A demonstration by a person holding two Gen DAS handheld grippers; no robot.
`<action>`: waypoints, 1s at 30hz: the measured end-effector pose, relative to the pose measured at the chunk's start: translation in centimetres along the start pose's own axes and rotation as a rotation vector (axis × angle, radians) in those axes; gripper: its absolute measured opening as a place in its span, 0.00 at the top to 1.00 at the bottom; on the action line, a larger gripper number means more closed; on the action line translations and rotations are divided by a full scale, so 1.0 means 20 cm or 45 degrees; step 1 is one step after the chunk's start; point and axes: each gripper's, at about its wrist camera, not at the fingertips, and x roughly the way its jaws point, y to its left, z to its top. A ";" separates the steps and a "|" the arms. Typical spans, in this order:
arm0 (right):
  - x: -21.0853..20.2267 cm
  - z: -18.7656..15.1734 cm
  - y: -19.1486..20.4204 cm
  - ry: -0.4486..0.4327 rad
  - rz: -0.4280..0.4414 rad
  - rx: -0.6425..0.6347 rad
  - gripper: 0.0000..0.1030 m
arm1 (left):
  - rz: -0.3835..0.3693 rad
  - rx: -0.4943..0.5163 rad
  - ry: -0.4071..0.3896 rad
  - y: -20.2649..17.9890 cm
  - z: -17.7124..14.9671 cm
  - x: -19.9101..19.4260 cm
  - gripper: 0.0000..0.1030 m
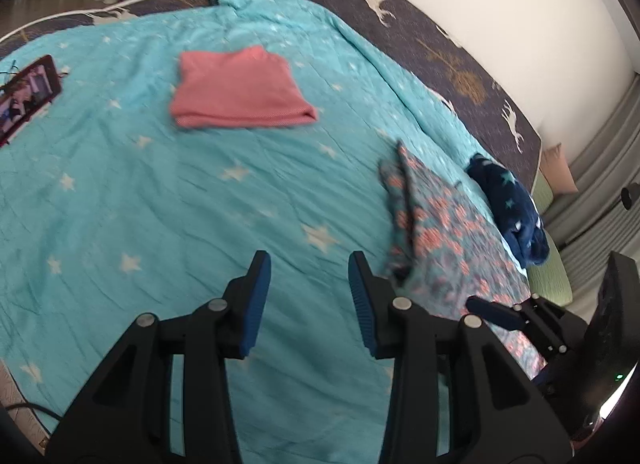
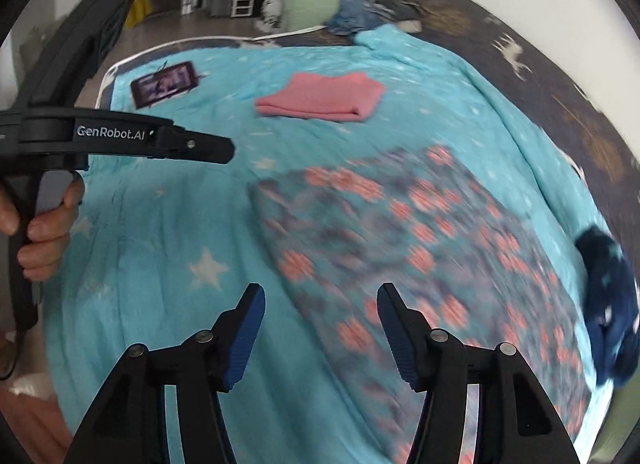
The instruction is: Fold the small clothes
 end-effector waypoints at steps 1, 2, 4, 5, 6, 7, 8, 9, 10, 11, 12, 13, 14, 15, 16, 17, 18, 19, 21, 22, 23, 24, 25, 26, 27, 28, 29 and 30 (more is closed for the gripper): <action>0.05 0.03 0.02 0.024 -0.004 0.007 0.42 | 0.001 -0.001 -0.009 0.01 0.01 0.00 0.60; 0.08 0.04 0.03 0.044 0.000 0.017 0.42 | 0.000 0.000 -0.015 0.02 0.01 0.00 0.60; 0.14 0.08 0.05 0.082 -0.003 0.055 0.42 | 0.004 0.016 -0.018 0.03 0.02 0.00 0.60; 0.16 0.09 0.05 0.084 -0.011 0.082 0.42 | 0.008 0.029 -0.018 0.03 0.03 0.01 0.60; 0.18 0.11 0.05 0.079 -0.023 0.109 0.42 | 0.009 0.038 -0.018 0.02 0.03 0.01 0.60; 0.19 0.13 0.05 0.076 -0.037 0.121 0.42 | 0.009 0.047 -0.017 0.02 0.04 0.02 0.60; 0.19 0.15 0.05 0.069 -0.060 0.133 0.42 | 0.007 0.054 -0.016 0.02 0.04 0.02 0.60; 0.20 0.16 0.05 0.061 -0.085 0.142 0.42 | 0.004 0.058 -0.016 0.02 0.05 0.03 0.60; 0.21 0.18 0.05 0.056 -0.107 0.153 0.43 | 0.001 0.062 -0.017 0.02 0.06 0.03 0.59; 0.22 0.19 0.04 0.055 -0.116 0.172 0.43 | -0.001 0.063 -0.018 0.02 0.06 0.04 0.59; 0.24 0.20 0.03 0.057 -0.117 0.200 0.50 | -0.005 0.063 -0.015 0.03 0.07 0.05 0.59; 0.25 0.20 0.02 0.059 -0.114 0.224 0.56 | -0.008 0.063 -0.011 0.03 0.08 0.05 0.59; 0.25 0.20 0.01 0.054 -0.102 0.256 0.71 | -0.010 0.062 -0.003 0.03 0.09 0.06 0.58; 0.23 0.20 -0.02 0.032 -0.115 0.304 0.87 | -0.014 0.063 0.004 0.03 0.09 0.07 0.58; 0.22 0.20 -0.05 0.013 -0.104 0.343 0.87 | -0.023 0.064 0.017 0.03 0.10 0.08 0.57; 0.20 0.20 -0.08 0.002 -0.065 0.379 0.88 | -0.031 0.066 0.028 0.03 0.11 0.09 0.55; 0.17 0.19 -0.14 -0.016 0.001 0.459 0.89 | -0.043 0.072 0.041 0.02 0.12 0.11 0.54; 0.15 0.18 -0.17 -0.033 0.038 0.505 0.89 | -0.068 0.083 0.065 0.00 0.13 0.13 0.51; 0.10 0.15 -0.25 -0.080 0.111 0.597 0.89 | -0.120 0.085 0.107 -0.03 0.16 0.18 0.44; 0.06 0.13 -0.29 -0.110 0.142 0.649 0.89 | -0.167 0.071 0.139 -0.05 0.17 0.21 0.36; 0.04 0.12 -0.33 -0.131 0.160 0.691 0.89 | -0.218 0.048 0.168 -0.06 0.19 0.23 0.29; 0.02 0.10 -0.36 -0.146 0.172 0.727 0.89 | -0.269 0.020 0.193 -0.08 0.20 0.26 0.27; 0.00 0.08 -0.39 -0.154 0.182 0.759 0.89 | -0.331 -0.016 0.222 -0.10 0.21 0.29 0.26; -0.01 0.07 -0.41 -0.157 0.187 0.781 0.89 | -0.386 -0.041 0.246 -0.12 0.23 0.32 0.26; -0.02 0.05 -0.43 -0.157 0.190 0.803 0.89 | -0.430 -0.056 0.266 -0.15 0.24 0.35 0.25; -0.02 0.04 -0.44 -0.151 0.194 0.819 0.89 | -0.460 -0.069 0.284 -0.19 0.27 0.39 0.24; -0.02 0.04 -0.45 -0.148 0.197 0.826 0.89 | -0.483 -0.070 0.297 -0.23 0.29 0.42 0.22; -0.02 0.03 -0.46 -0.146 0.198 0.830 0.89 | -0.506 -0.061 0.315 -0.27 0.31 0.45 0.21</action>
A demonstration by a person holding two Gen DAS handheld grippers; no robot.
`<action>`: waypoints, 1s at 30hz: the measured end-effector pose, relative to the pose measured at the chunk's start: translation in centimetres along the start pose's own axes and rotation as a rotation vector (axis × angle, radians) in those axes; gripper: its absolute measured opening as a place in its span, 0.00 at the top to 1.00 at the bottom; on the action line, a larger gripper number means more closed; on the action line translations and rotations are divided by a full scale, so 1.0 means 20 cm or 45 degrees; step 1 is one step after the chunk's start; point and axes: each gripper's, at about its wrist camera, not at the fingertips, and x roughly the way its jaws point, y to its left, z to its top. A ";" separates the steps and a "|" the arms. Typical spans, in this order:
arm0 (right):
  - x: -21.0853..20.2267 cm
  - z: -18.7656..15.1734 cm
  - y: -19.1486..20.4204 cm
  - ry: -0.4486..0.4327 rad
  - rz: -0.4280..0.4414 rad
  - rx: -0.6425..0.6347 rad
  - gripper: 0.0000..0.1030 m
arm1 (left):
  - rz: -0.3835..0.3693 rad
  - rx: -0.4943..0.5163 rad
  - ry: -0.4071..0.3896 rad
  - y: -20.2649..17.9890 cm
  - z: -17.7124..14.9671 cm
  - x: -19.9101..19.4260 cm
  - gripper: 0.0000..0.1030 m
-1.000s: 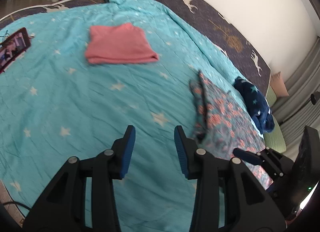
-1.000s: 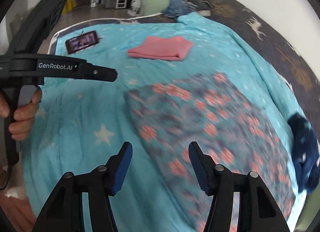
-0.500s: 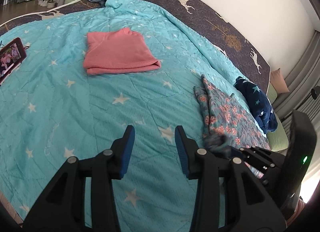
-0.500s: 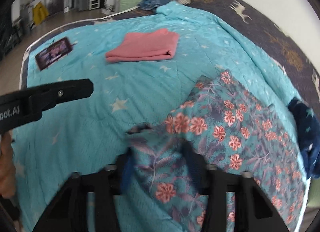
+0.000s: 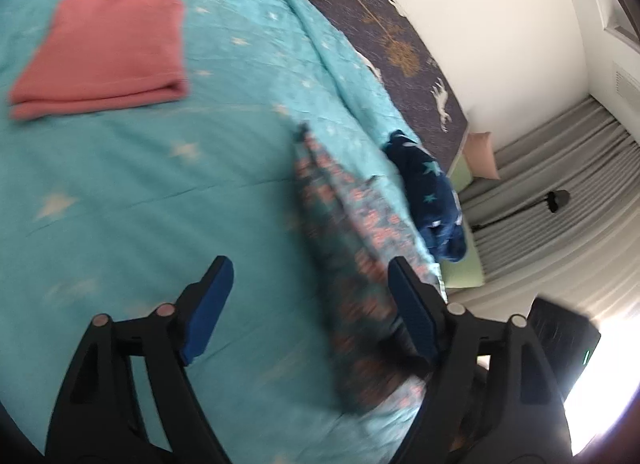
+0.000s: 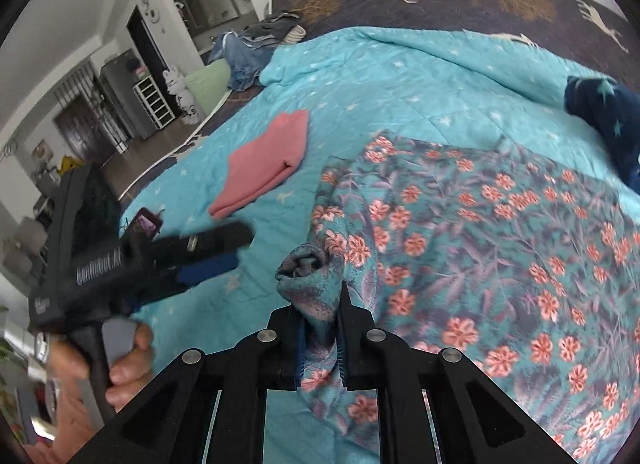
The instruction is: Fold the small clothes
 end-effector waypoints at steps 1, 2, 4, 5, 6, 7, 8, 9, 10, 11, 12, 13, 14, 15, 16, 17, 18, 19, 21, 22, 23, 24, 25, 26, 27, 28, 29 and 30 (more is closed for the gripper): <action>0.00 0.00 0.00 -0.001 0.001 -0.001 0.89 | -0.011 0.010 0.033 -0.03 0.03 0.05 0.21; 0.00 -0.01 0.01 -0.003 0.002 -0.002 0.89 | -0.012 0.013 0.064 -0.05 0.06 0.10 0.21; 0.00 -0.01 0.01 -0.008 0.011 -0.002 0.89 | -0.012 0.031 0.154 -0.09 0.10 0.21 0.21; 0.00 -0.02 0.02 -0.011 0.014 0.001 0.89 | -0.002 0.039 0.201 -0.11 0.11 0.27 0.21; 0.00 -0.02 0.02 -0.011 0.019 0.008 0.89 | 0.015 0.056 0.241 -0.12 0.13 0.32 0.23; 0.00 -0.02 0.01 -0.010 0.028 0.018 0.89 | 0.059 0.085 0.257 -0.14 0.15 0.37 0.41; 0.00 -0.03 0.01 -0.011 0.033 0.026 0.89 | 0.102 0.114 0.259 -0.16 0.16 0.40 0.67; -0.01 -0.03 0.00 -0.014 0.038 0.034 0.89 | 0.136 0.134 0.264 -0.17 0.18 0.43 0.78; -0.01 -0.03 0.00 -0.018 0.041 0.039 0.89 | 0.156 0.142 0.261 -0.18 0.19 0.45 0.82; -0.02 -0.03 -0.01 -0.023 0.044 0.044 0.89 | 0.146 0.134 0.252 -0.19 0.20 0.45 0.86; -0.04 -0.04 -0.01 -0.032 0.046 0.048 0.89 | 0.135 0.123 0.246 -0.21 0.21 0.45 0.87; -0.05 -0.04 -0.02 -0.043 0.049 0.054 0.89 | 0.129 0.124 0.239 -0.23 0.21 0.44 0.88; -0.07 -0.04 -0.03 -0.051 0.053 0.060 0.89 | 0.126 0.135 0.226 -0.26 0.21 0.43 0.89; -0.08 -0.04 -0.06 -0.060 0.064 0.074 0.89 | 0.129 0.155 0.216 -0.29 0.21 0.43 0.90; -0.10 -0.05 -0.07 -0.064 0.074 0.086 0.89 | 0.137 0.179 0.206 -0.33 0.20 0.42 0.90; -0.11 -0.05 -0.08 -0.069 0.084 0.099 0.89 | 0.145 0.204 0.198 -0.37 0.21 0.43 0.90; -0.13 -0.06 -0.10 -0.078 0.092 0.109 0.89 | 0.151 0.232 0.191 -0.42 0.20 0.43 0.90; -0.16 -0.06 -0.11 -0.094 0.096 0.115 0.89 | 0.152 0.246 0.188 -0.46 0.20 0.44 0.90; -0.22 -0.07 -0.14 -0.128 0.096 0.124 0.89 | 0.143 0.274 0.183 -0.55 0.20 0.46 0.90; -0.25 -0.08 -0.16 -0.149 0.093 0.132 0.89 | 0.135 0.286 0.183 -0.59 0.20 0.46 0.91; -0.29 -0.09 -0.17 -0.168 0.091 0.140 0.89 | 0.128 0.294 0.184 -0.62 0.21 0.48 0.91; -0.33 -0.10 -0.20 -0.192 0.087 0.155 0.89 | 0.114 0.307 0.189 -0.68 0.20 0.50 0.91; -0.37 -0.11 -0.22 -0.209 0.085 0.168 0.89 | 0.106 0.316 0.194 -0.71 0.20 0.51 0.91; -0.40 -0.12 -0.25 -0.228 0.082 0.183 0.89 | 0.100 0.335 0.203 -0.77 0.18 0.54 0.91; -0.45 -0.14 -0.29 -0.257 0.076 0.207 0.89 | 0.097 0.357 0.210 -0.82 0.17 0.56 0.91; -0.48 -0.14 -0.32 -0.276 0.071 0.222 0.89 | 0.093 0.392 0.220 -0.89 0.14 0.59 0.91; -0.53 -0.16 -0.34 -0.299 0.063 0.239 0.89 | 0.090 0.413 0.228 -0.94 0.12 0.61 0.91; -0.57 -0.17 -0.38 -0.322 0.055 0.258 0.89 | 0.085 0.439 0.237 -0.99 0.10 0.64 0.91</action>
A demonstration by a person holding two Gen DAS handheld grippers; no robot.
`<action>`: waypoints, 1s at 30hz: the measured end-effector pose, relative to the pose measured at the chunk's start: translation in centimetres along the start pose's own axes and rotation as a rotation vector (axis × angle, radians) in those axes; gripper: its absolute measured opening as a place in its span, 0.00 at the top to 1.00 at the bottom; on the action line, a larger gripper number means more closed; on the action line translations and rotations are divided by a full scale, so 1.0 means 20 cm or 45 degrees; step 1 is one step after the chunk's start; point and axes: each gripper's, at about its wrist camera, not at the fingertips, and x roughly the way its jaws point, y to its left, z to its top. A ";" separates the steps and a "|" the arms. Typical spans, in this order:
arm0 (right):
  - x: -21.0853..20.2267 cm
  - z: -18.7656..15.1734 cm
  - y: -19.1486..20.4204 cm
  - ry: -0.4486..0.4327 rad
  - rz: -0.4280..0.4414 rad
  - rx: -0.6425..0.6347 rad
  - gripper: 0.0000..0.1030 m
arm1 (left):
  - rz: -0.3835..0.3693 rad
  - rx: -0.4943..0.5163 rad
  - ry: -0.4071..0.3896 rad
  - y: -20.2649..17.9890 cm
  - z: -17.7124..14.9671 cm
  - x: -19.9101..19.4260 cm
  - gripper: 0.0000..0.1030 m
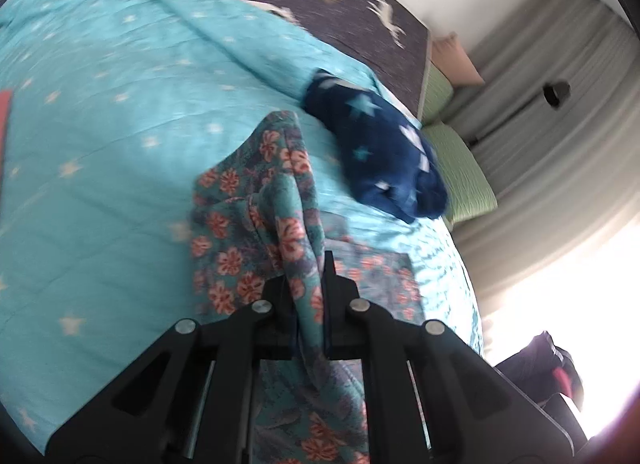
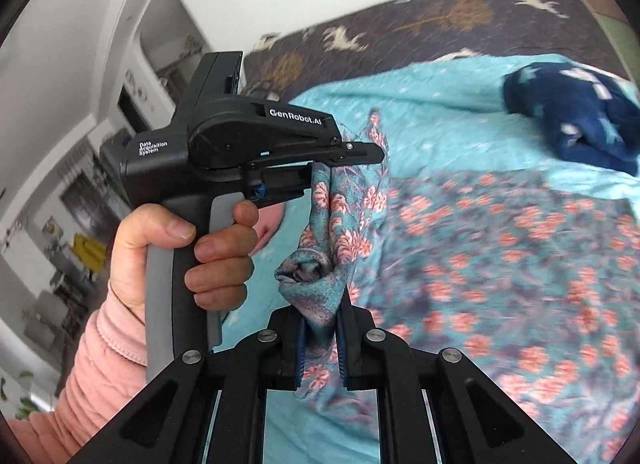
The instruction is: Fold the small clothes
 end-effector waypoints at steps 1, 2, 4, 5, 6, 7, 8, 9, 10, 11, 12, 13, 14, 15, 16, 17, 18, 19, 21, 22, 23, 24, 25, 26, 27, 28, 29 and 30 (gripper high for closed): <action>-0.05 0.01 -0.05 -0.029 -0.009 0.024 0.89 | -0.008 0.035 0.010 -0.09 0.00 0.04 0.91; -0.09 0.01 -0.08 -0.047 -0.015 0.039 0.89 | -0.013 0.055 0.015 -0.14 0.00 0.06 0.91; -0.19 -0.01 -0.16 -0.094 -0.045 0.070 0.89 | -0.020 0.109 0.036 -0.27 -0.03 0.13 0.91; -0.22 -0.02 -0.19 -0.112 -0.063 0.082 0.89 | -0.018 0.136 0.051 -0.33 -0.04 0.17 0.91; -0.28 -0.03 -0.25 -0.133 -0.087 0.104 0.89 | -0.018 0.159 0.066 -0.39 -0.06 0.21 0.91; -0.32 -0.04 -0.29 -0.144 -0.102 0.122 0.89 | -0.018 0.183 0.084 -0.45 -0.07 0.26 0.91; -0.35 -0.05 -0.33 -0.154 -0.116 0.143 0.89 | -0.024 0.200 0.101 -0.49 -0.09 0.30 0.91; -0.40 -0.06 -0.39 -0.160 -0.131 0.172 0.89 | -0.033 0.216 0.125 -0.54 -0.11 0.35 0.91; -0.43 -0.08 -0.45 -0.162 -0.144 0.205 0.89 | -0.037 0.223 0.143 -0.57 -0.13 0.39 0.91; -0.45 -0.09 -0.49 -0.161 -0.155 0.230 0.89 | -0.040 0.228 0.168 -0.61 -0.15 0.44 0.91; -0.48 -0.11 -0.55 -0.159 -0.174 0.264 0.89 | -0.041 0.233 0.186 -0.62 -0.16 0.47 0.91; -0.51 -0.12 -0.59 -0.157 -0.185 0.288 0.89 | -0.040 0.241 0.213 -0.65 -0.18 0.52 0.91; -0.53 -0.14 -0.63 -0.155 -0.193 0.312 0.89 | -0.036 0.246 0.226 -0.68 -0.19 0.55 0.91; -0.54 -0.17 -0.69 -0.154 -0.200 0.345 0.89 | -0.030 0.252 0.242 -0.70 -0.20 0.59 0.91; -0.56 -0.18 -0.72 -0.154 -0.204 0.365 0.89 | -0.021 0.260 0.255 -0.72 -0.21 0.62 0.91; -0.57 -0.19 -0.74 -0.155 -0.209 0.381 0.89 | -0.012 0.267 0.267 -0.73 -0.22 0.64 0.91; -0.59 -0.20 -0.76 -0.155 -0.214 0.395 0.89 | -0.005 0.274 0.278 -0.75 -0.23 0.66 0.91; -0.60 -0.21 -0.78 -0.155 -0.215 0.403 0.89 | 0.002 0.283 0.291 -0.76 -0.24 0.68 0.91; -0.61 -0.22 -0.82 -0.148 -0.212 0.420 0.89 | 0.018 0.302 0.313 -0.79 -0.26 0.72 0.91; -0.62 -0.23 -0.82 -0.143 -0.205 0.428 0.89 | 0.031 0.317 0.325 -0.80 -0.27 0.72 0.91; -0.63 -0.24 -0.83 -0.138 -0.195 0.437 0.89 | 0.039 0.328 0.331 -0.80 -0.28 0.73 0.91; -0.62 -0.25 -0.83 -0.130 -0.181 0.443 0.89 | 0.043 0.336 0.334 -0.81 -0.30 0.73 0.91; -0.63 -0.27 -0.83 -0.122 -0.168 0.444 0.89 | 0.044 0.343 0.336 -0.82 -0.31 0.73 0.91; -0.63 -0.27 -0.82 -0.117 -0.164 0.441 0.89 | 0.034 0.344 0.345 -0.82 -0.32 0.72 0.91; -0.64 -0.29 -0.82 -0.110 -0.163 0.437 0.89 | 0.032 0.355 0.345 -0.83 -0.33 0.71 0.91; -0.64 -0.30 -0.81 -0.104 -0.155 0.439 0.89 | 0.035 0.377 0.342 -0.85 -0.34 0.70 0.91; -0.65 -0.31 -0.81 -0.099 -0.147 0.448 0.89 | 0.041 0.394 0.341 -0.86 -0.36 0.70 0.91; -0.66 -0.33 -0.82 -0.098 -0.127 0.464 0.89 | 0.045 0.407 0.342 -0.87 -0.37 0.70 0.91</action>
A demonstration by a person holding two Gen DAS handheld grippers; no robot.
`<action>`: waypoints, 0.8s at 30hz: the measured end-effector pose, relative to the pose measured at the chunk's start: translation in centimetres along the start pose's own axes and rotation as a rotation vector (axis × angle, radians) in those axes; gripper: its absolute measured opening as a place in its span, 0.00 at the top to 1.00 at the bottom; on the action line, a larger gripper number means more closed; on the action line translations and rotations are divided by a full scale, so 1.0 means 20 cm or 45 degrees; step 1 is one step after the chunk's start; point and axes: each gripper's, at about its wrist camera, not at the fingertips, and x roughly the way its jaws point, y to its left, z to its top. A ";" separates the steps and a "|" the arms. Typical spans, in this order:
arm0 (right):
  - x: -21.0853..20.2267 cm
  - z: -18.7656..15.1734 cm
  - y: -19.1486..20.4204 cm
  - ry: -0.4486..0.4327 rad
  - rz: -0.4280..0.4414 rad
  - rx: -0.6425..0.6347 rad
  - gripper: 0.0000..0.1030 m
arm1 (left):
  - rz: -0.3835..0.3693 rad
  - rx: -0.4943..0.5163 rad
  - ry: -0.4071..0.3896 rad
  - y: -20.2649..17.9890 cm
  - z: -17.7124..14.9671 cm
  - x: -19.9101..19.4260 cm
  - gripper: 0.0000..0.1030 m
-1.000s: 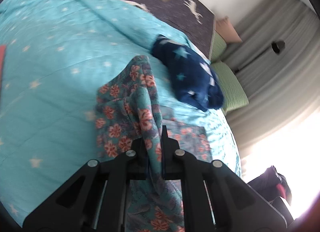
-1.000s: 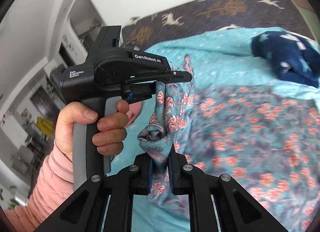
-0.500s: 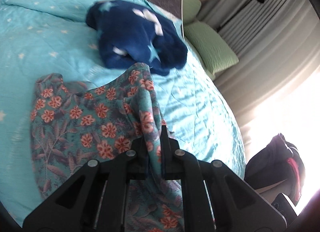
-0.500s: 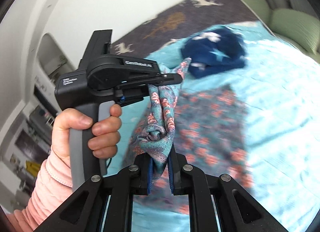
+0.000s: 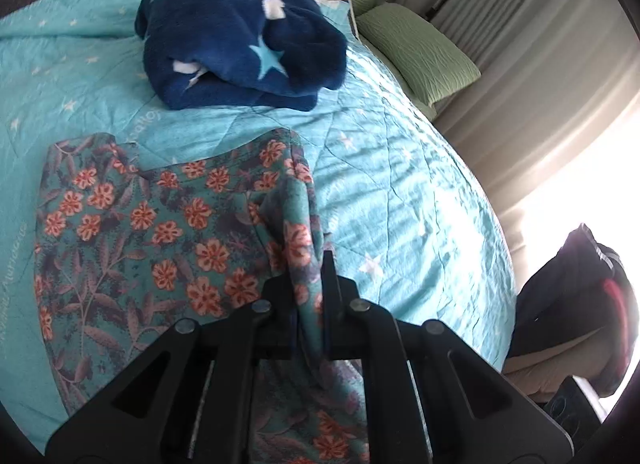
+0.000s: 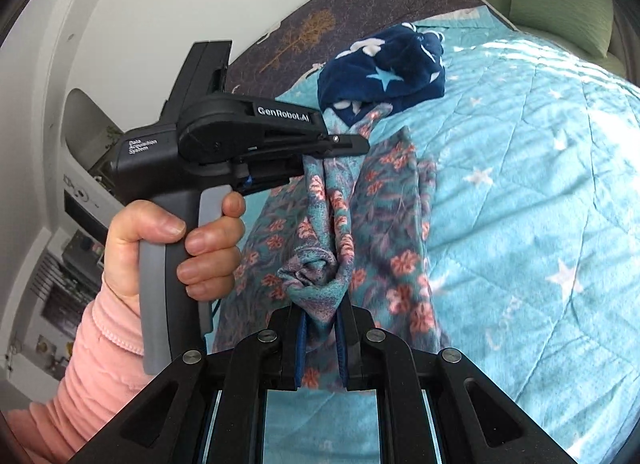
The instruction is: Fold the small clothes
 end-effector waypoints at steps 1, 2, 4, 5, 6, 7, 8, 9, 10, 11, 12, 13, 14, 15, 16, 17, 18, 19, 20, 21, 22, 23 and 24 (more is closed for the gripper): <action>0.00 0.00 -0.01 0.004 0.013 0.016 0.89 | 0.001 0.011 0.005 -0.02 -0.01 0.00 0.91; -0.02 -0.01 -0.02 0.006 0.024 0.031 0.89 | 0.003 0.019 0.011 -0.03 -0.01 0.01 0.91; -0.04 -0.01 -0.05 0.008 0.032 0.056 0.89 | 0.023 0.031 0.023 -0.05 -0.02 0.04 0.91; -0.04 -0.02 -0.06 0.009 0.031 0.066 0.89 | 0.037 0.030 0.027 -0.05 -0.02 0.05 0.91; -0.04 -0.02 -0.08 0.009 0.023 0.076 0.89 | 0.050 0.025 0.034 -0.05 -0.02 0.07 0.90; -0.05 -0.02 -0.09 0.008 0.015 0.082 0.89 | 0.056 0.020 0.047 -0.06 -0.02 0.10 0.87; -0.05 -0.02 -0.10 0.009 0.007 0.092 0.89 | 0.042 0.017 0.057 -0.06 -0.03 0.12 0.84; -0.06 -0.03 -0.13 0.014 -0.001 0.119 0.89 | 0.032 0.018 0.059 -0.07 -0.02 0.14 0.82; -0.06 -0.03 -0.16 0.020 -0.003 0.141 0.89 | 0.019 0.027 0.054 -0.09 -0.03 0.13 0.80; -0.06 -0.04 -0.18 0.028 -0.003 0.161 0.89 | 0.000 0.043 0.043 -0.11 -0.04 0.12 0.79; -0.06 -0.05 -0.20 0.041 -0.002 0.175 0.89 | -0.032 0.073 0.028 -0.13 -0.05 0.08 0.78; -0.06 -0.06 -0.21 0.056 -0.002 0.176 0.89 | -0.058 0.108 0.011 -0.16 -0.06 0.04 0.72; -0.06 -0.06 -0.21 0.071 -0.003 0.164 0.89 | -0.068 0.135 -0.003 -0.18 -0.06 0.01 0.65; -0.07 -0.08 -0.21 0.086 -0.011 0.142 0.89 | -0.074 0.176 -0.027 -0.21 -0.08 -0.04 0.61; -0.07 -0.09 -0.20 0.095 -0.017 0.127 0.89 | -0.069 0.237 -0.061 -0.24 -0.11 -0.11 0.55; -0.08 -0.10 -0.20 0.106 -0.018 0.112 0.89 | -0.060 0.272 -0.081 -0.26 -0.13 -0.15 0.52; -0.09 -0.11 -0.19 0.114 -0.015 0.097 0.89 | -0.043 0.307 -0.099 -0.26 -0.16 -0.20 0.50; -0.10 -0.11 -0.19 0.114 -0.014 0.087 0.89 | -0.008 0.343 -0.115 -0.25 -0.21 -0.26 0.48; -0.11 -0.12 -0.19 0.111 -0.012 0.081 0.89 | 0.015 0.356 -0.123 -0.23 -0.23 -0.29 0.48; -0.13 -0.12 -0.19 0.106 -0.004 0.082 0.89 | 0.037 0.363 -0.134 -0.20 -0.27 -0.33 0.47; -0.14 -0.12 -0.19 0.103 0.006 0.086 0.89 | 0.054 0.362 -0.140 -0.15 -0.31 -0.37 0.47; -0.15 -0.12 -0.20 0.103 0.017 0.094 0.89 | 0.068 0.354 -0.142 -0.11 -0.36 -0.40 0.47; -0.17 -0.14 -0.20 0.105 0.022 0.096 0.89 | 0.083 0.345 -0.139 -0.06 -0.41 -0.43 0.47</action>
